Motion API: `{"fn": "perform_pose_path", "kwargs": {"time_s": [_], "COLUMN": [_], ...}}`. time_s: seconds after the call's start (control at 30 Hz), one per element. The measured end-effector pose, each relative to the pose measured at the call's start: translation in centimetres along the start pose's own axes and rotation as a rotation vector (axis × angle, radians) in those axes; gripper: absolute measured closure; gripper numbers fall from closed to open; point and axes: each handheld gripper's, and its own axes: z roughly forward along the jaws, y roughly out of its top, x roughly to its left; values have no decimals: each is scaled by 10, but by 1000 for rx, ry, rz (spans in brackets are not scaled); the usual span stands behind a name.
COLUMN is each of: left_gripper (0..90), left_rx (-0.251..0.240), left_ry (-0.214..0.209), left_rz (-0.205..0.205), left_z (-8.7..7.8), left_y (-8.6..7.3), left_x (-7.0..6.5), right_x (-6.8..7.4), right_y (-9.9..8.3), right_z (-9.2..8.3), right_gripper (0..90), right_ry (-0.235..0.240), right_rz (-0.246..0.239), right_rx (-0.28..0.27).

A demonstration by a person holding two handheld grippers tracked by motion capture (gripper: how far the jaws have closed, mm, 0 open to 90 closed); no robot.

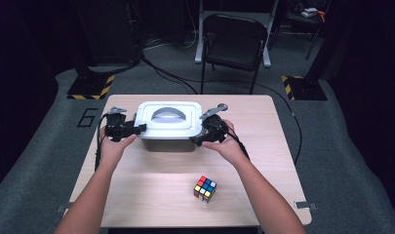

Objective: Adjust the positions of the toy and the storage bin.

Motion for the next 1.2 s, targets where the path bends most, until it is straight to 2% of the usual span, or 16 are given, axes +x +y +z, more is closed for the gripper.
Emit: {"fn": "perform_pose_path", "kwargs": {"time_s": [0.03, 0.17, 0.27, 0.47, 0.57, 0.7, 0.8, 0.97, 1.03, 1.13, 1.2], "left_gripper": [387, 387, 389, 404, 428, 430, 429, 429, 429, 429, 432], "left_rx": [-7, 2, 2, -6, -2, 13, 19, 21, 26, 25, 20], "left_ry": [4, -3, -5, -20, -27, -31, -42, -70, -73, -81, -92], "left_rz": [-9, 3, 3, 7, 8, 22, 38, 59, 69, 66, 74], "left_z": [1, 0, 0, 3, 4, 6, 9, 15, 16, 18, 20], "left_y": [0, 0, 0, 0, 0, 1, 3, 3, 3, 4, 4], "left_x": [-1, 0, 0, -6, -9, -16, -24, -37, -40, -45, -48], "right_x": [-1, 1, 1, 0, -1, -3, -3, -12, -14, -19, -21], "right_y": [0, 0, 0, -4, -9, -17, -23, -34, -38, -41, -41], "right_z": [0, 0, -1, -7, -13, -20, -25, -36, -41, -47, -53], "right_gripper": [182, 179, 184, 192, 207, 222, 222, 243, 248, 271, 287], "right_ry": [3, -9, 5, -14, -13, 0, -14, -19, -23, -17, -16], "right_rz": [-10, -15, -28, -31, -17, -16, -13, 16, 27, 17, 29], "right_rx": [0, 4, 12, 24, 20, 20, 22, 7, 18, 11, -2]}}
